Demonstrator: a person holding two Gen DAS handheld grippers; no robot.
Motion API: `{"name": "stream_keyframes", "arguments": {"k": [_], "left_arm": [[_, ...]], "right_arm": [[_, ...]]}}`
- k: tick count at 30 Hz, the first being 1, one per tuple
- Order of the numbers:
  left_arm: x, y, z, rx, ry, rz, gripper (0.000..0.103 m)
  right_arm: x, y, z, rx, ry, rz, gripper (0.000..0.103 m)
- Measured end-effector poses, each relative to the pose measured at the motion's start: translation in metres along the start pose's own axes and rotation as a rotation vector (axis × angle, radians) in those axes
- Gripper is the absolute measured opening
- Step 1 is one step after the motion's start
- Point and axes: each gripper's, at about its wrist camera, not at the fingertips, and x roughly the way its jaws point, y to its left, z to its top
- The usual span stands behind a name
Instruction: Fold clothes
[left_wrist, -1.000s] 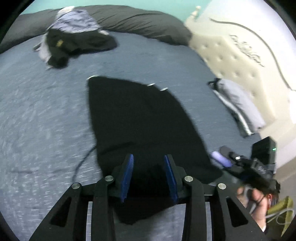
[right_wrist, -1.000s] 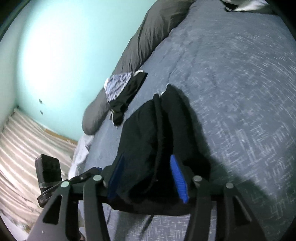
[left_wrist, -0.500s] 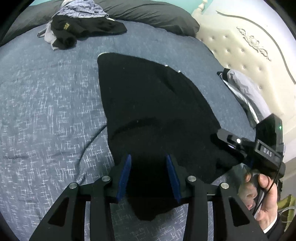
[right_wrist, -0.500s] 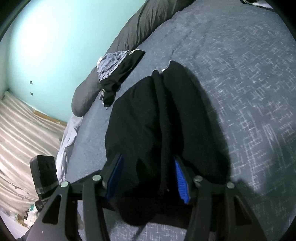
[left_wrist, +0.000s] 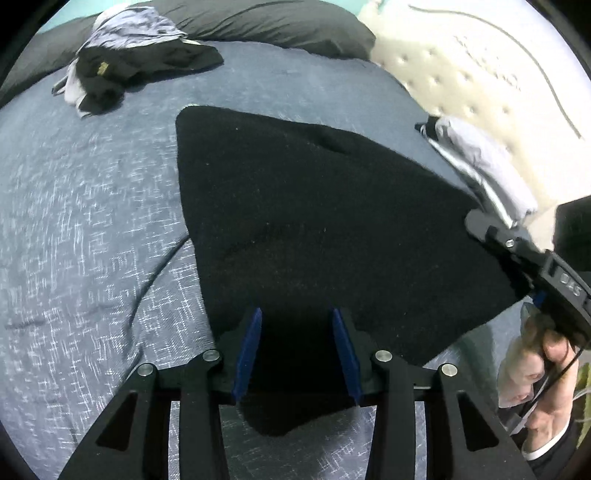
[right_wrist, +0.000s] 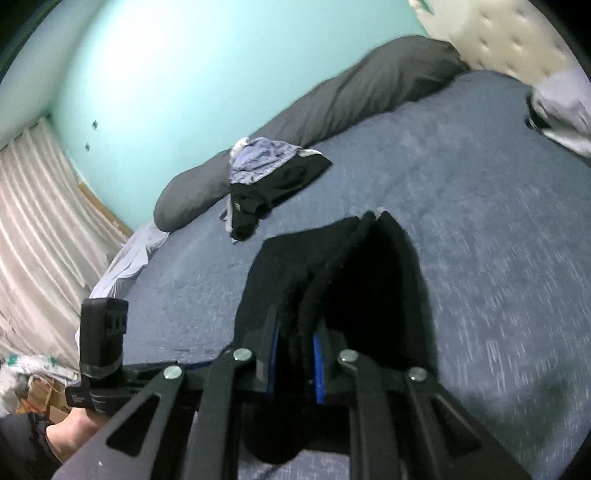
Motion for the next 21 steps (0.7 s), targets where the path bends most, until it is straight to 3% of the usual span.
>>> {"name": "stream_keyframes", "arguments": {"k": [5, 14, 21], "left_arm": [[0.011, -0.003, 0.002, 0.005, 0.041, 0.005, 0.044], [-0.020, 0.009, 0.017, -0.043, -0.045, -0.023, 0.044], [0.000, 0.009, 0.003, -0.032, -0.003, -0.015, 0.044]], "right_arm": [[0.031, -0.066, -0.029, 0.252, 0.159, -0.028, 0.014], [0.017, -0.071, -0.020, 0.274, 0.086, -0.011, 0.014], [0.020, -0.078, -0.024, 0.321, 0.085, 0.000, 0.014]]}}
